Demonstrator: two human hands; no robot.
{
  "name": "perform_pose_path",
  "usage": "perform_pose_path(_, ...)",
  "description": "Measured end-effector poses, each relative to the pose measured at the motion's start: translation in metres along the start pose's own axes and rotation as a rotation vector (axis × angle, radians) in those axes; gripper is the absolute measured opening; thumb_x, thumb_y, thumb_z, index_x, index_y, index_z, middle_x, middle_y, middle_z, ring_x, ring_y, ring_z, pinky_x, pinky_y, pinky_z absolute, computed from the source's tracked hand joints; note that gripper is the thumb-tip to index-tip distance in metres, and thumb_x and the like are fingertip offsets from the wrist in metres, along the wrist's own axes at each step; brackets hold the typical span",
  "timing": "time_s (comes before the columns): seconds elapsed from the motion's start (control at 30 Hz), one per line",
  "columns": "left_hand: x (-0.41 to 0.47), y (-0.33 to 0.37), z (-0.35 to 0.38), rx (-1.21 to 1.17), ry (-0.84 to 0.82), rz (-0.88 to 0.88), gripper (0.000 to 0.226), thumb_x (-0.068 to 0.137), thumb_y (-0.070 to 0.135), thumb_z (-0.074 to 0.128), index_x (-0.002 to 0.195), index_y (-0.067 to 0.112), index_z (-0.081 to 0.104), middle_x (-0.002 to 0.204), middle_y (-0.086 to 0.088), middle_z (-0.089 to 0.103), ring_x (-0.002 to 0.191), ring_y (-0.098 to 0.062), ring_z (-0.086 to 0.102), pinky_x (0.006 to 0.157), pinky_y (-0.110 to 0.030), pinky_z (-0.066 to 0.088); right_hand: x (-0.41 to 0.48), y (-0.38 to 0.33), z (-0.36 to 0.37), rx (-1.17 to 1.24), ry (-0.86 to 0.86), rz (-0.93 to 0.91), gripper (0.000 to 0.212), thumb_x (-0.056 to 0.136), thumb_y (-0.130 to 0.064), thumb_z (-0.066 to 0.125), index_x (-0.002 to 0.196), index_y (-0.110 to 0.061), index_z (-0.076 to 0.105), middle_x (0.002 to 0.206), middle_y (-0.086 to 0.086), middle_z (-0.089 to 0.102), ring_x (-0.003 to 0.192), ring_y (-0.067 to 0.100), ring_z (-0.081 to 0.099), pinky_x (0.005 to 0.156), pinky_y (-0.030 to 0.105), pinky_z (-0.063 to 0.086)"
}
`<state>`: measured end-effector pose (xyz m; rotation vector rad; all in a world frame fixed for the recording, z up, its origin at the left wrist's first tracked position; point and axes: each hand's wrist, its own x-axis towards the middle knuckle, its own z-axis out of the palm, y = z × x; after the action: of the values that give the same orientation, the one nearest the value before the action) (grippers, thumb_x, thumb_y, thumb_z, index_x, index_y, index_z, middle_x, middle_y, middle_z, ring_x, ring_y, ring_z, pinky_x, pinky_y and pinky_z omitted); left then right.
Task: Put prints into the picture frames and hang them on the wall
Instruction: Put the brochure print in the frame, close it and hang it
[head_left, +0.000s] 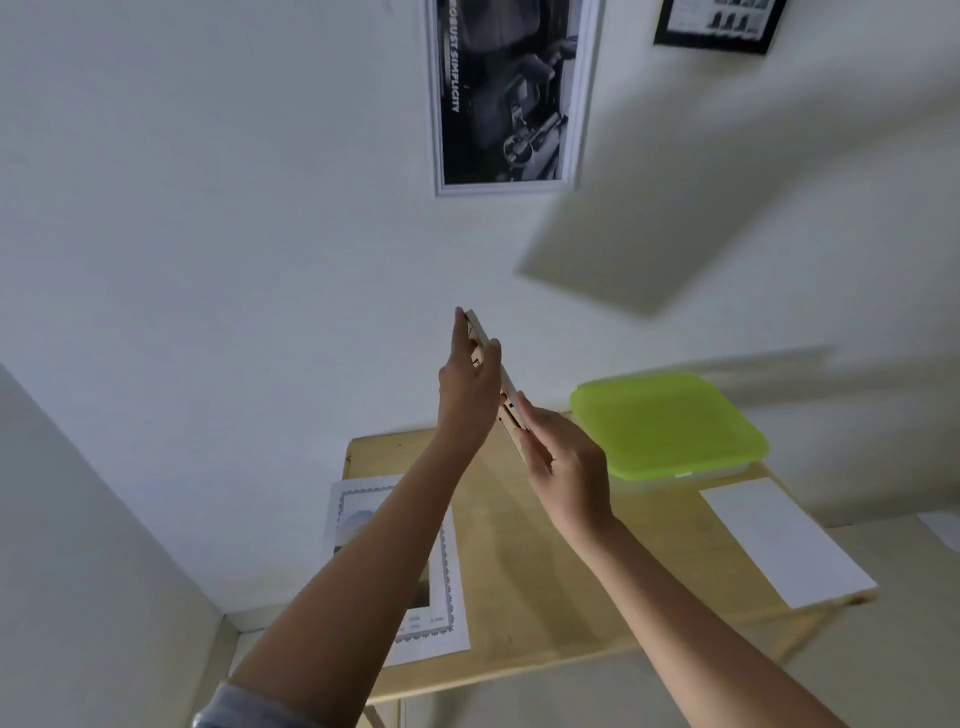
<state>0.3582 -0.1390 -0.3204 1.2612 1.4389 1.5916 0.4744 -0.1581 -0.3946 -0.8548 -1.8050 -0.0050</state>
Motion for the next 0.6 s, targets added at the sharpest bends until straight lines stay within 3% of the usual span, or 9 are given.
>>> perform_pose_path(0.07,0.007,0.004,-0.016,0.067,0.022,0.047,0.055,0.098,0.028,0.041,0.147,0.029,0.016,0.088,0.009,0.053,0.081,-0.023,0.058,0.073,-0.053,0.055,0.006,-0.01,0.01,0.0,-0.032,-0.035,0.038,0.09,-0.012,0.055,0.128,-0.012,0.054,0.109,0.0,0.068,0.089,0.015,0.066,0.074,0.028,0.054)
perform_pose_path(0.17,0.018,0.01,-0.046,0.135,0.107,0.115,0.048,0.099,0.027,0.036,0.145,0.023,0.024,0.073,0.004,0.052,0.063,-0.019,0.049,0.058,-0.035,0.05,0.017,-0.029,0.029,0.054,-0.076,-0.092,0.039,0.091,-0.016,0.057,0.13,-0.013,0.053,0.12,0.0,0.064,0.103,0.011,0.063,0.084,0.025,0.053)
perform_pose_path(0.23,0.024,0.014,-0.066,0.134,0.137,0.153,0.044,0.099,0.022,0.035,0.142,0.021,0.03,0.082,-0.003,0.06,0.061,-0.015,0.052,0.054,-0.025,0.046,0.025,-0.039,0.042,0.109,-0.124,-0.142,0.041,0.091,-0.019,0.057,0.131,-0.013,0.051,0.123,0.002,0.062,0.109,0.009,0.06,0.091,0.021,0.049)
perform_pose_path(0.33,0.04,0.022,-0.094,0.078,0.176,0.163,0.041,0.099,0.017,0.035,0.14,0.019,0.035,0.098,-0.003,0.063,0.077,-0.01,0.062,0.053,-0.014,0.049,0.041,-0.041,0.062,0.226,-0.235,-0.187,0.039,0.094,-0.025,0.051,0.131,-0.011,0.051,0.127,0.006,0.058,0.117,0.009,0.055,0.096,0.025,0.048)
perform_pose_path(0.43,0.061,0.035,-0.121,-0.002,0.194,0.17,0.041,0.099,0.014,0.036,0.14,0.016,0.034,0.091,-0.001,0.062,0.071,-0.008,0.062,0.048,-0.023,0.05,0.074,-0.023,0.077,0.282,-0.249,-0.128,0.037,0.093,-0.025,0.047,0.127,-0.011,0.053,0.127,0.005,0.058,0.113,0.011,0.058,0.092,0.028,0.051)
perform_pose_path(0.53,0.086,0.05,-0.149,-0.022,0.25,0.226,0.036,0.099,0.013,0.037,0.134,0.02,0.039,0.086,0.002,0.064,0.068,-0.004,0.064,0.058,-0.037,0.052,0.123,0.002,0.092,0.235,-0.105,0.004,0.033,0.092,-0.019,0.051,0.123,-0.008,0.055,0.123,0.007,0.059,0.114,0.016,0.055,0.097,0.032,0.048)
perform_pose_path(0.6,0.1,0.061,-0.167,-0.049,0.283,0.258,0.033,0.099,0.014,0.037,0.131,0.022,0.041,0.085,0.003,0.065,0.069,-0.002,0.065,0.057,-0.033,0.053,0.156,0.009,0.099,0.267,-0.113,0.134,0.037,0.093,-0.018,0.051,0.129,-0.01,0.051,0.128,0.004,0.054,0.113,0.016,0.054,0.09,0.024,0.049)
